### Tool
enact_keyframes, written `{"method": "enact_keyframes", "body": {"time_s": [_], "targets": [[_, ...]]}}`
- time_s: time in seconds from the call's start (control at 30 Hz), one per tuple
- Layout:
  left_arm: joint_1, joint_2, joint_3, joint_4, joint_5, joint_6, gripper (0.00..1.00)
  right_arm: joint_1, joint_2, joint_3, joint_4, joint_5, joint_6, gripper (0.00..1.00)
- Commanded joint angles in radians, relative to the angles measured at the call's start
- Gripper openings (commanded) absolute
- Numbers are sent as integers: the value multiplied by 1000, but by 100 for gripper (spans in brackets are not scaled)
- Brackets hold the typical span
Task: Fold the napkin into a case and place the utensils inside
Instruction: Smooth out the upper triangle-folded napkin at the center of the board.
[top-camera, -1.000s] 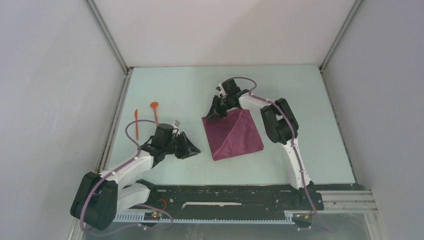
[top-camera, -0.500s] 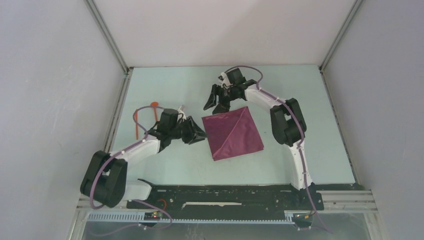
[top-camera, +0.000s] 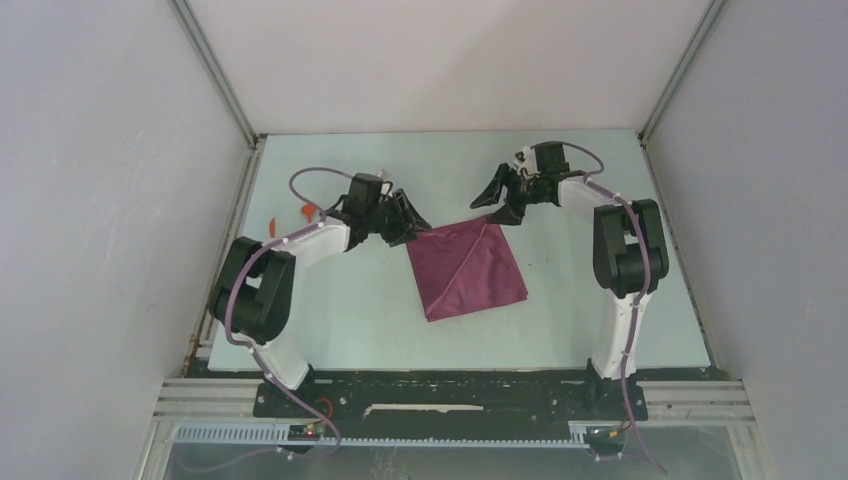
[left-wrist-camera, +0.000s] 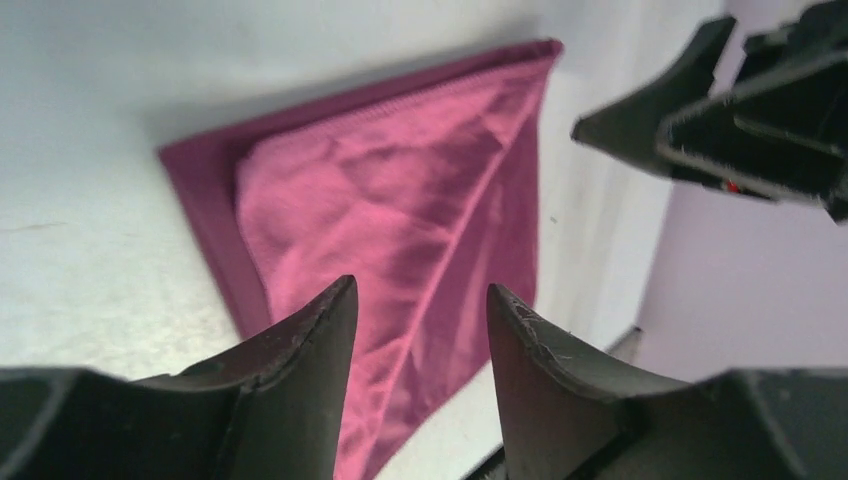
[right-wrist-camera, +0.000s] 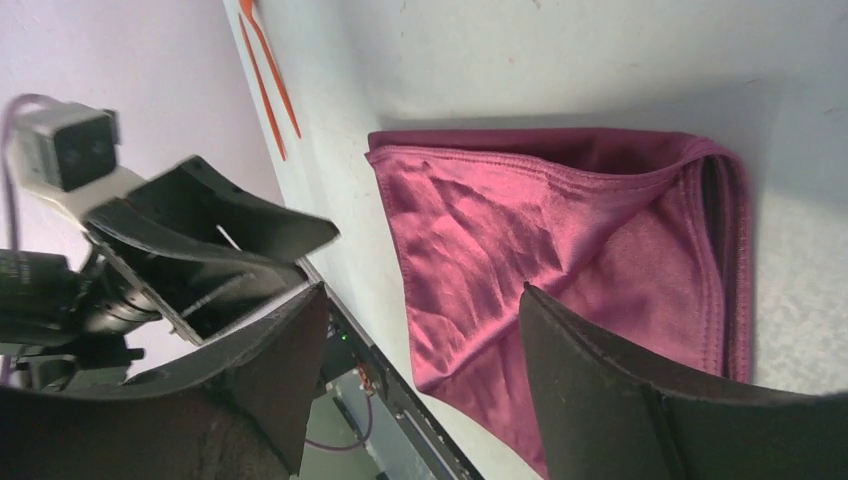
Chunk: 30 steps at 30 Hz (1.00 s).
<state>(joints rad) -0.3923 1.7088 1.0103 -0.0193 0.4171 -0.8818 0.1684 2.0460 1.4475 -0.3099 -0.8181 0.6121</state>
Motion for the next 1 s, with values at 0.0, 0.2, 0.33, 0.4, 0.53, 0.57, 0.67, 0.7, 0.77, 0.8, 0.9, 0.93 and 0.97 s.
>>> {"method": "enact_keyframes", "body": {"time_s": [0.0,0.2,0.33,0.4,0.53,0.57,0.67,0.7,0.77,0.8,0.9,0.93,0.97], "targets": [[-7,-15,100,-217,-269,193,55,31,-9,-1,28,-31,-27,77],[8,104,216,-275,-262,223,39,31,4,0,31,-42,-29,75],[10,162,267,-304,-285,238,44,31,0,-1,13,-37,-44,74],[12,188,285,-316,-278,238,43,31,-2,-2,8,-34,-49,73],[12,212,296,-317,-260,239,38,31,-1,-5,6,-35,-50,72],[13,212,296,-317,-262,242,36,31,-2,-5,5,-35,-51,72],[16,207,291,-307,-261,246,33,31,1,-6,6,-34,-52,72],[16,209,292,-306,-261,247,33,31,2,-6,7,-35,-50,72],[18,217,298,-305,-251,246,31,32,6,-5,10,-37,-47,72],[19,220,301,-304,-247,245,31,33,8,-5,12,-38,-45,71],[19,228,303,-299,-235,241,27,35,9,-4,15,-38,-43,71],[20,230,303,-296,-235,240,27,37,10,-2,15,-37,-42,71],[20,232,303,-295,-235,239,26,38,10,0,17,-38,-43,71]]}}
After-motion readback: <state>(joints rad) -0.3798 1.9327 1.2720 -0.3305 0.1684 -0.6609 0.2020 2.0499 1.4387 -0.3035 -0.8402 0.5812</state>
